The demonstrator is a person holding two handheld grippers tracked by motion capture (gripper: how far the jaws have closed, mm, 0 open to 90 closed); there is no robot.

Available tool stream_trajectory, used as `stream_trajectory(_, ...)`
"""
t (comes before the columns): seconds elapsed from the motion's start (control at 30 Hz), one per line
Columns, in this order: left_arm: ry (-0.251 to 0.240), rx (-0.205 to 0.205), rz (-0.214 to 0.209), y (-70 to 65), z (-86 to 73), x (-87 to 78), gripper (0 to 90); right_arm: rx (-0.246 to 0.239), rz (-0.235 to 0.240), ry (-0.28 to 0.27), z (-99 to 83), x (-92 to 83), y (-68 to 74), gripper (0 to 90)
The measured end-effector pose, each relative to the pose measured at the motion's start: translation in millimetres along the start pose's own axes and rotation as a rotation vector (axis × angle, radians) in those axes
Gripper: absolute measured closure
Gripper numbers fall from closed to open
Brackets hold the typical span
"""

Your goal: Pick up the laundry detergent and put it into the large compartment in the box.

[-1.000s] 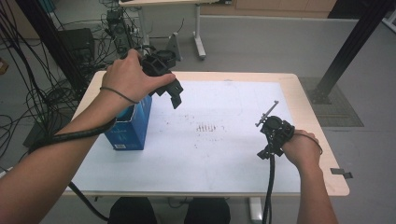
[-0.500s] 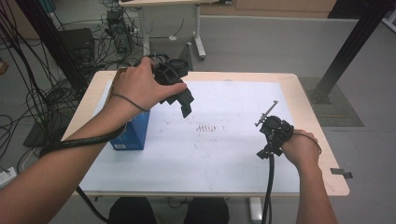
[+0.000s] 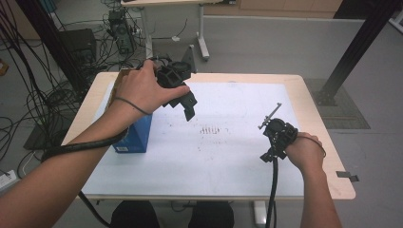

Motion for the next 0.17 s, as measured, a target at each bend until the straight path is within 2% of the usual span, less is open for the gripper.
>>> stream_trajectory(0.17, -0.003, -0.004, 0.001, -1.3, 0.3, 0.6, 6.9, 0.004, -0.006, 0.000, 0.0, -2.2, -0.2, 3.9)
Point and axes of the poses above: each handheld gripper's, and its own axes: x roughly forward along the jaws, z roughly out of its top, y roughly to its left, the point moved 10 cm from there along x, roughly forward along the jaws, and after that the axes turned 7 degrees about z, right-handed, at the moved point
